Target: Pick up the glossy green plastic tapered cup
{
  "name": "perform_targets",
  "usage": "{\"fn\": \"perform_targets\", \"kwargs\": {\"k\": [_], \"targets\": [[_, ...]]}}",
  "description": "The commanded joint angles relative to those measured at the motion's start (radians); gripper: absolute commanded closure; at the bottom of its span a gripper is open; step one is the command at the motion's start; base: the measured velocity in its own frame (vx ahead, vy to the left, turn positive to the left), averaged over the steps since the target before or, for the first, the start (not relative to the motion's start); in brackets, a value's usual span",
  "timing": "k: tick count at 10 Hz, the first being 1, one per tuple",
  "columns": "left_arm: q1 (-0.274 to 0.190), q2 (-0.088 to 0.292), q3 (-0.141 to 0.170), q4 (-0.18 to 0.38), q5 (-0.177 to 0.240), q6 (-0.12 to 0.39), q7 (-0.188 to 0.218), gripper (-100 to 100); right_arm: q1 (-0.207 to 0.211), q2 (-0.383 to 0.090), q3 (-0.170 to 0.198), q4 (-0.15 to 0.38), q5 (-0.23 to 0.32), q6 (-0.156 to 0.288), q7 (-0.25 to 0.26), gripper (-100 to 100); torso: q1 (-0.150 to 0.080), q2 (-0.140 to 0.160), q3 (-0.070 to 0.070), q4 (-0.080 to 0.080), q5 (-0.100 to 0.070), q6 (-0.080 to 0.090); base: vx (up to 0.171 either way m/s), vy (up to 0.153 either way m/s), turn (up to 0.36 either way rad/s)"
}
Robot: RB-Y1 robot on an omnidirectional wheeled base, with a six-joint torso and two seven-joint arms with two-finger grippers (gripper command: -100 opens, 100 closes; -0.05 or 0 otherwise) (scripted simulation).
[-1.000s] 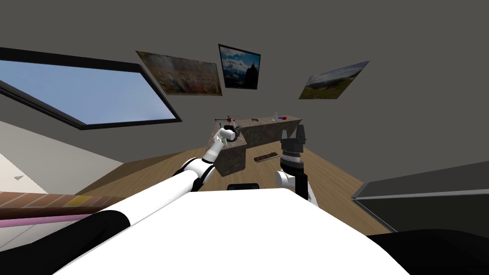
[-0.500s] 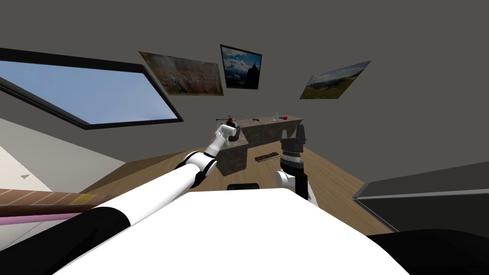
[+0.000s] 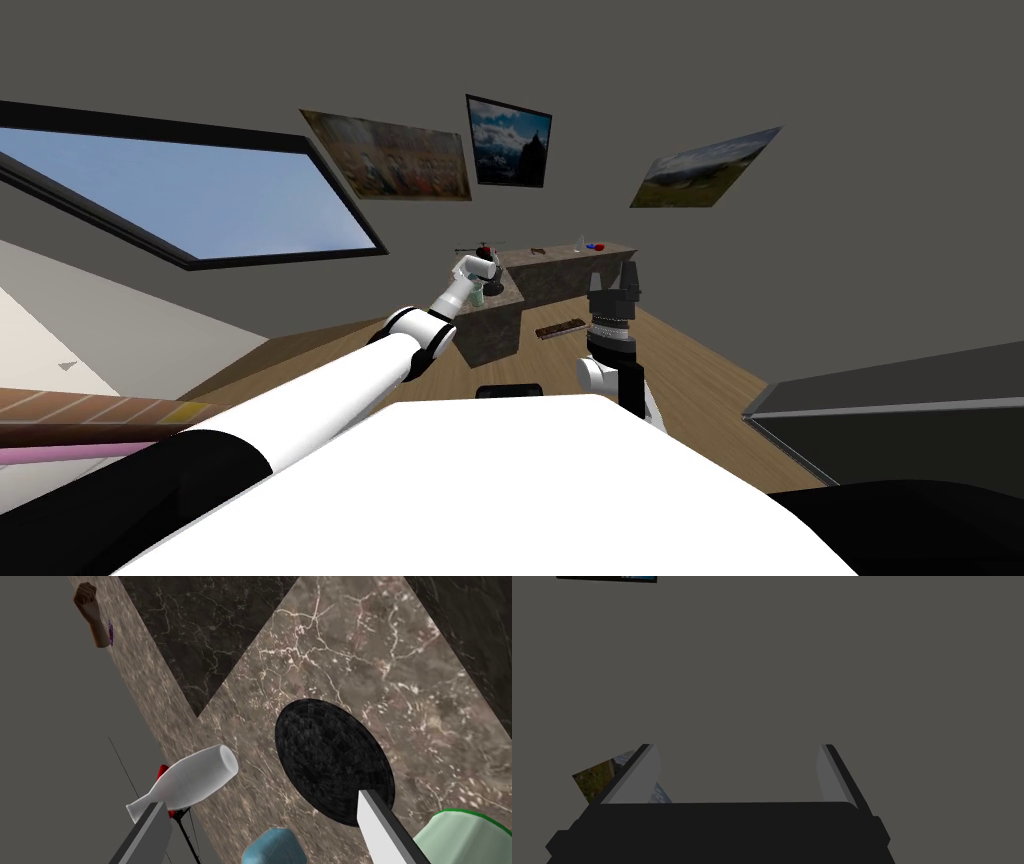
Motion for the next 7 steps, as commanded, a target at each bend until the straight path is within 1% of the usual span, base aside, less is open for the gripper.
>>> {"fn": "perform_targets", "kwargs": {"k": [1, 2, 3, 4, 5, 6, 7], "targets": [[-0.042, -0.003, 0.008, 0.050, 0.000, 0.045, 0.002, -100, 0.000, 0.000, 0.000, 0.000, 0.000, 0.000, 0.000, 0, 0.000, 0.000, 0.000, 0.000, 0.000, 0.000, -0.004, 0.064, 0.021], [-0.042, -0.003, 0.008, 0.074, 0.000, 0.045, 0.002, -100, 0.000, 0.000, 0.000, 0.000, 0.000, 0.000, 0.000, 0, 0.001, 0.000, 0.000, 0.000, 0.000, 0.000, -0.009, 0.058, 0.005], [-0.076, -0.004, 0.016, 0.113, 0.001, 0.080, 0.003, -100, 0.000, 0.000, 0.000, 0.000, 0.000, 0.000, 0.000, 0, 0.001, 0.000, 0.000, 0.000, 0.000, 0.000, -0.007, 0.059, 0.025], [-0.076, -0.004, 0.016, 0.128, 0.001, 0.080, 0.003, -100, 0.000, 0.000, 0.000, 0.000, 0.000, 0.000, 0.000, 0, 0.001, 0.000, 0.000, 0.000, 0.000, 0.000, -0.007, 0.054, 0.007], [-0.107, -0.006, 0.024, 0.164, 0.002, 0.112, 0.004, -100, 0.000, 0.000, 0.000, 0.000, 0.000, 0.000, 0.000, 0, 0.000, 0.000, 0.000, 0.000, 0.000, 0.000, -0.008, 0.067, 0.020], [-0.107, -0.006, 0.024, 0.179, 0.002, 0.112, 0.004, -100, 0.000, 0.000, 0.000, 0.000, 0.000, 0.000, 0.000, 0, 0.001, 0.000, 0.000, 0.000, 0.000, 0.000, -0.006, 0.062, 0.009], [-0.134, -0.007, 0.033, 0.224, 0.001, 0.141, 0.005, -100, 0.000, 0.000, 0.000, 0.000, 0.000, 0.000, 0.000, 0, 0.001, 0.000, 0.000, 0.000, 0.000, 0.000, -0.002, 0.068, 0.025]]}}
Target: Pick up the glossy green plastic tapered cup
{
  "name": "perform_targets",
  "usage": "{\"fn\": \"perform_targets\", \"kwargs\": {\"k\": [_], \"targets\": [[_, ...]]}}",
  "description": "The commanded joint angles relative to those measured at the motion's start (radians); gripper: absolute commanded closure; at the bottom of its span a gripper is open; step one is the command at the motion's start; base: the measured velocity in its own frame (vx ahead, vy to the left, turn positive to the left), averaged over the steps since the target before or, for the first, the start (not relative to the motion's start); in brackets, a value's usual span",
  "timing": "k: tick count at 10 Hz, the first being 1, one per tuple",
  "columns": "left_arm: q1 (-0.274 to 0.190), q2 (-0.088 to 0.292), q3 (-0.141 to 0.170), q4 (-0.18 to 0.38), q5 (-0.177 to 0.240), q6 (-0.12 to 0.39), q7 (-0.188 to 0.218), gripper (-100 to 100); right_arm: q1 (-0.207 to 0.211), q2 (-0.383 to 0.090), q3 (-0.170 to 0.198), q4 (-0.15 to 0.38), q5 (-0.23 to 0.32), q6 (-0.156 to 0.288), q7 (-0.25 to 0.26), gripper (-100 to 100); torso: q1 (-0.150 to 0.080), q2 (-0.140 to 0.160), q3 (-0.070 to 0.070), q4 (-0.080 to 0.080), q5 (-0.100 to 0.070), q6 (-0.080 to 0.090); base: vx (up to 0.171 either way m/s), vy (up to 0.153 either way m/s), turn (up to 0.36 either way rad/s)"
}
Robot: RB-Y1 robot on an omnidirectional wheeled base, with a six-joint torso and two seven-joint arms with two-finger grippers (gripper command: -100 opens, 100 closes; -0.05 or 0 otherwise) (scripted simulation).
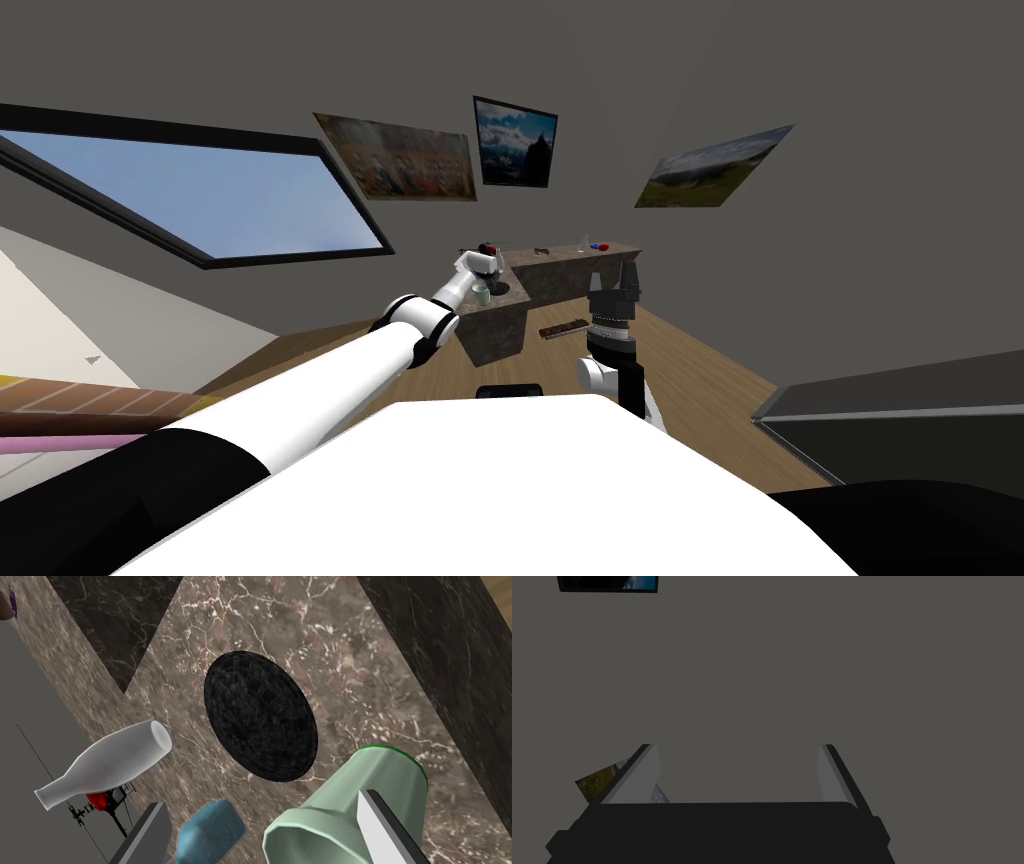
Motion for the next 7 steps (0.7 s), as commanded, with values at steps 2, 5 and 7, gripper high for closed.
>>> {"fn": "perform_targets", "kwargs": {"k": [2, 5, 7], "targets": [[-0.031, 0.000, 0.013, 0.058, -0.002, 0.050, 0.002, -100, 0.000, 0.000, 0.000, 0.000, 0.000, 0.000, 0.000, 0, 0.002, 0.000, 0.000, 0.000, 0.000, 0.000, -0.006, 0.086, 0.024], [-0.069, -0.004, 0.028, 0.135, -0.006, 0.092, 0.003, -100, 0.000, 0.000, 0.000, 0.000, 0.000, 0.000, 0.000, 0, 0.002, -0.001, 0.000, 0.000, 0.001, 0.000, 0.007, 0.081, 0.022], [-0.092, -0.007, 0.041, 0.193, -0.010, 0.122, 0.004, -100, 0.000, 0.000, 0.000, 0.000, 0.000, 0.000, 0.000, 0, 0.000, -0.001, -0.001, 0.000, 0.000, 0.000, 0.020, 0.067, 0.026]]}}
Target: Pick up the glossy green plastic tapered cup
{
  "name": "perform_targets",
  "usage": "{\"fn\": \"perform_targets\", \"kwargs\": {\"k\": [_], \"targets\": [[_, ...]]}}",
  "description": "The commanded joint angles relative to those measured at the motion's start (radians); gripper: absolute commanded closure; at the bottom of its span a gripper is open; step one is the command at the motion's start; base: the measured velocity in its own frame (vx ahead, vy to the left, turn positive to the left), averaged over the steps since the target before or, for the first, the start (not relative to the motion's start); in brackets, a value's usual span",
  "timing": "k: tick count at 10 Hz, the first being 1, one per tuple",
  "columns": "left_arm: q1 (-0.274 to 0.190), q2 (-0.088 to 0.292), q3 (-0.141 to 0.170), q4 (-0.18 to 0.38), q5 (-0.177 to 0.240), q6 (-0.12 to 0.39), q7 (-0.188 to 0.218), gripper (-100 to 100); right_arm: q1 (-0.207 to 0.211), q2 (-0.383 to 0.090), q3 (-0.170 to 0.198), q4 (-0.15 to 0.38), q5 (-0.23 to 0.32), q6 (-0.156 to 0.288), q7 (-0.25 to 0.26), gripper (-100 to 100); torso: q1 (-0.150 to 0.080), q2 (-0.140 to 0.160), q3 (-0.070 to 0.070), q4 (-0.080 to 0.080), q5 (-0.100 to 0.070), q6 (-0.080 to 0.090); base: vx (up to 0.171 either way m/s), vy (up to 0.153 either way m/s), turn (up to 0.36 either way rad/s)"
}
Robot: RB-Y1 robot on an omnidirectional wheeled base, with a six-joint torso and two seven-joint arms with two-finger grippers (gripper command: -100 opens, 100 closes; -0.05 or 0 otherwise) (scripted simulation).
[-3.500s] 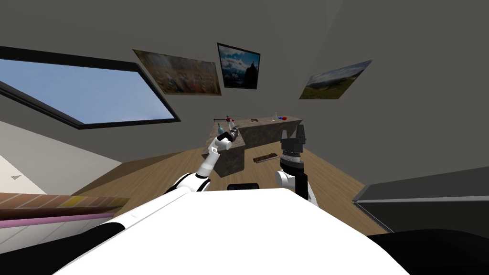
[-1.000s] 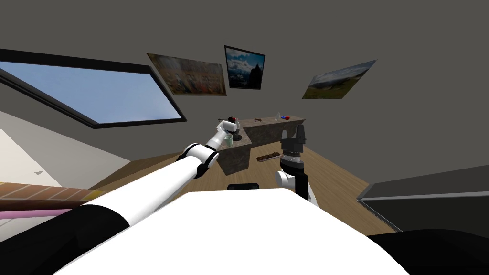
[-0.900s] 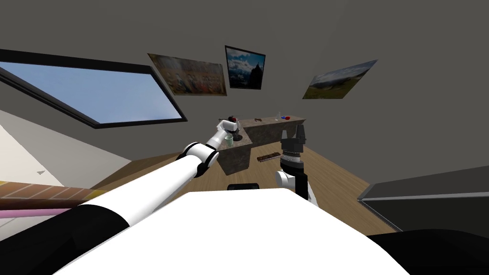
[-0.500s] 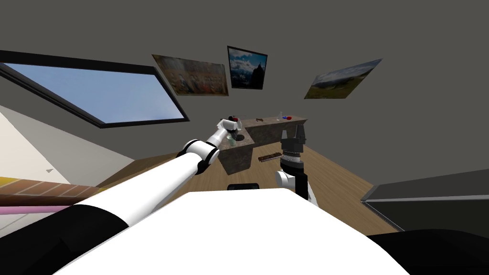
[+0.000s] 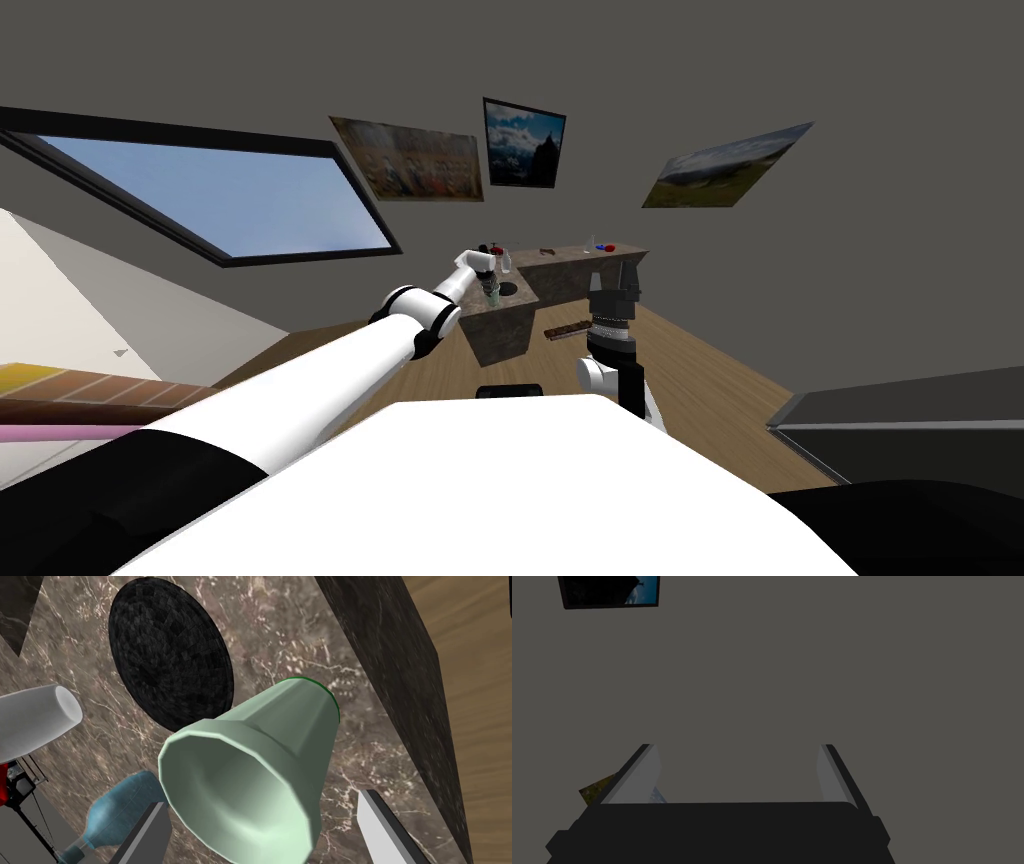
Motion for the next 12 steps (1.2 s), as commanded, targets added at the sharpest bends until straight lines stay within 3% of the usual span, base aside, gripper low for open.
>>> {"fn": "perform_targets", "kwargs": {"k": [1, 3, 4, 5, 6, 12], "targets": [[-0.006, -0.003, 0.007, 0.021, -0.005, 0.029, 0.005, -100, 0.000, 0.000, 0.000, 0.000, 0.000, 0.000, 0.000, 0, 0.000, 0.000, 0.000, 0.000, 0.000, 0.000, 0.020, 0.067, 0.025], [-0.008, -0.005, 0.008, 0.032, -0.005, 0.030, 0.005, -100, 0.000, 0.000, 0.000, 0.000, 0.000, 0.000, 0.000, 0, -0.001, 0.000, 0.000, 0.000, 0.000, 0.000, 0.011, 0.044, 0.013], [-0.009, -0.005, 0.009, 0.034, -0.006, 0.033, 0.005, 0, 0.000, 0.000, 0.000, 0.000, 0.000, 0.000, 0.000, 0, -0.003, 0.001, 0.000, 0.000, -0.001, 0.000, 0.001, 0.006, 0.000], [0.008, 0.030, 0.022, 0.037, -0.001, 0.026, -0.005, -100, 0.000, 0.000, 0.000, 0.000, 0.000, 0.000, 0.000, 0, -0.004, 0.001, 0.001, 0.000, -0.001, 0.000, -0.020, -0.019, -0.223], [0.008, 0.030, 0.022, 0.037, -0.001, 0.026, -0.005, -100, 0.000, 0.000, 0.000, 0.000, 0.000, 0.000, 0.000, 0, -0.006, 0.002, 0.001, 0.000, -0.001, 0.001, -0.028, -0.016, -0.128], [0.106, 0.229, 0.100, 0.055, 0.027, -0.012, -0.063, -100, 0.000, 0.000, 0.000, 0.000, 0.000, 0.000, 0.000, 0, -0.008, 0.006, 0.003, 0.001, -0.002, 0.001, -0.054, -0.043, -0.306]]}}
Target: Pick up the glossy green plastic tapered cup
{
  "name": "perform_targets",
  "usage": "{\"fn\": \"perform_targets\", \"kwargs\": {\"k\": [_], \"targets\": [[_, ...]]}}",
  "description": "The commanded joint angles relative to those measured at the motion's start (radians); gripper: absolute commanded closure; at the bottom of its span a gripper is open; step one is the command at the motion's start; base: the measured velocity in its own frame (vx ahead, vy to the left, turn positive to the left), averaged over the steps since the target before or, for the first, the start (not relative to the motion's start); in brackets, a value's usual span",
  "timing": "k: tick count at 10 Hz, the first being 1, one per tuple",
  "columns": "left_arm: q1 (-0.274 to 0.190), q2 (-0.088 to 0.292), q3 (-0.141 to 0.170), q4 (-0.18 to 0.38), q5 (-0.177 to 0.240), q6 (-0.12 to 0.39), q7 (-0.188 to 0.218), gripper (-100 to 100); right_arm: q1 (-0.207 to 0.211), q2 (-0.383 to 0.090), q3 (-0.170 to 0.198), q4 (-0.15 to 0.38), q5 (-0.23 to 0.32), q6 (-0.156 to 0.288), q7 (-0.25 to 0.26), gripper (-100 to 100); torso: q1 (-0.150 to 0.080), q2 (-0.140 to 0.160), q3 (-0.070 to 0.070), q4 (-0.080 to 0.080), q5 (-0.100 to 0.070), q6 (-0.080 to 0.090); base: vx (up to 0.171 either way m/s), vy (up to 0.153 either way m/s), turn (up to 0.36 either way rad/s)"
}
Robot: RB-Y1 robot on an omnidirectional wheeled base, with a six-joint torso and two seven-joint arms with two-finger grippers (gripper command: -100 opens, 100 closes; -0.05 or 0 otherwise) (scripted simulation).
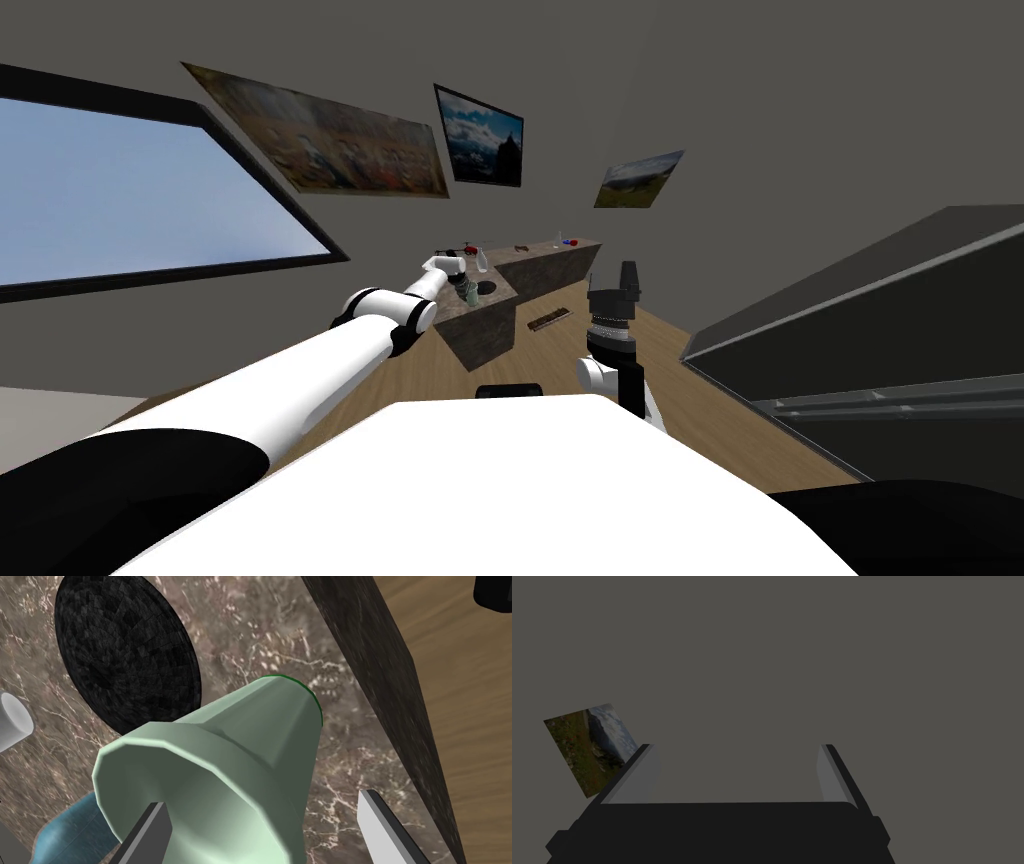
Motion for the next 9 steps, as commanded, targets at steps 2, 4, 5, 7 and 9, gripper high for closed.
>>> {"fn": "perform_targets", "kwargs": {"k": [2, 4, 5, 7, 9], "targets": [[0.036, 0.027, 0.004, -0.055, -0.002, 0.020, 0.010, -100, 0.000, 0.000, 0.000, 0.000, 0.000, 0.000, 0.000, 0, 0.002, -0.001, 0.000, 0.000, 0.000, -0.001, -0.025, -0.024, -0.023], [0.069, 0.096, 0.030, -0.049, 0.007, 0.007, -0.009, -100, 0.000, 0.000, 0.000, 0.000, 0.000, 0.000, 0.000, 0, 0.003, -0.003, -0.001, 0.000, 0.001, 0.000, -0.024, -0.028, -0.274], [0.085, 0.131, 0.043, -0.046, 0.012, 0.000, -0.019, -100, 0.000, 0.000, 0.000, 0.000, 0.000, 0.000, 0.000, 0, 0.002, -0.002, -0.001, 0.000, 0.001, 0.000, -0.045, -0.050, -0.373], [0.072, 0.123, 0.040, -0.029, 0.010, -0.008, -0.019, -100, 0.000, 0.000, 0.000, 0.000, 0.000, 0.000, 0.000, 0, 0.002, -0.001, -0.001, 0.000, 0.000, -0.001, -0.023, -0.027, -0.045], [0.074, 0.124, 0.040, -0.032, 0.010, -0.005, -0.018, 100, 0.000, 0.000, 0.000, 0.000, 0.000, 0.000, 0.000, 0, 0.004, -0.003, -0.002, 0.000, 0.001, -0.001, 0.000, 0.000, 0.000]]}}
